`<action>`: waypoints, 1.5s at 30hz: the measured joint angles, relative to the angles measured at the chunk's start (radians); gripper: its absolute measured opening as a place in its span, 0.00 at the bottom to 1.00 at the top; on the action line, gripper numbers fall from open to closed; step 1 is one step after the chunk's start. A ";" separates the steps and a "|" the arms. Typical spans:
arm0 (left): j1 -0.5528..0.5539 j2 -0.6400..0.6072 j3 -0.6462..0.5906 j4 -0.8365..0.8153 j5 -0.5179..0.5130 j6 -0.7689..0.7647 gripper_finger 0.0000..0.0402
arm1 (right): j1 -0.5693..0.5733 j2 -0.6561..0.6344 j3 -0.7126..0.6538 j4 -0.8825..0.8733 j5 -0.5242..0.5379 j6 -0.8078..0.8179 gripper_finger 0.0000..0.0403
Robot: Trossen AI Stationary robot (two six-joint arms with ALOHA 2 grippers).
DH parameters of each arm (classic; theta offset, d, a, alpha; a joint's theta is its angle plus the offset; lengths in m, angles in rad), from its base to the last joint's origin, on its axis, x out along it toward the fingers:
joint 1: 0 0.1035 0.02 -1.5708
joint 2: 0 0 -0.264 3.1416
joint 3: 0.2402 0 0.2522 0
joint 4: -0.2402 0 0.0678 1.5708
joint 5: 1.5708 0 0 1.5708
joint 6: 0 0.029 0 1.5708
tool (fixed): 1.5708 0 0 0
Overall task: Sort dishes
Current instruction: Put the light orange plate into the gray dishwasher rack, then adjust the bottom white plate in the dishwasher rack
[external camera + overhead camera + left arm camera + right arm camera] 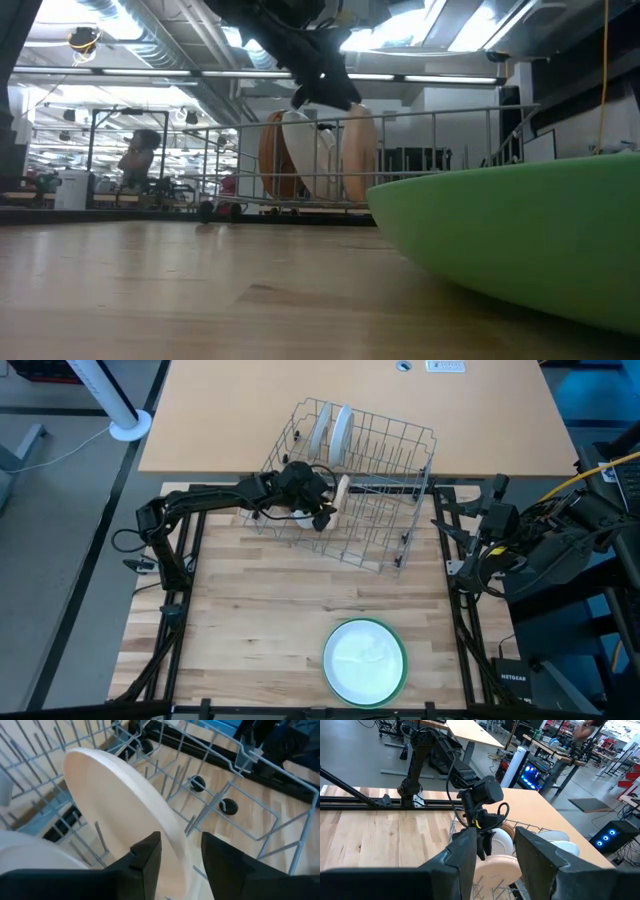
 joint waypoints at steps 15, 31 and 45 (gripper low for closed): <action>0.007 -0.059 0.000 0.057 -0.125 0.108 0.32 | 0.000 0.000 0.000 0.000 0.000 0.000 0.34; -0.033 -0.202 0.000 -0.371 -0.302 0.524 0.32 | 0.000 0.000 0.000 0.000 -0.009 -0.001 0.34; -0.115 -0.157 -0.020 -0.488 -0.693 0.699 0.32 | 0.000 0.017 0.000 0.000 -0.025 -0.001 0.34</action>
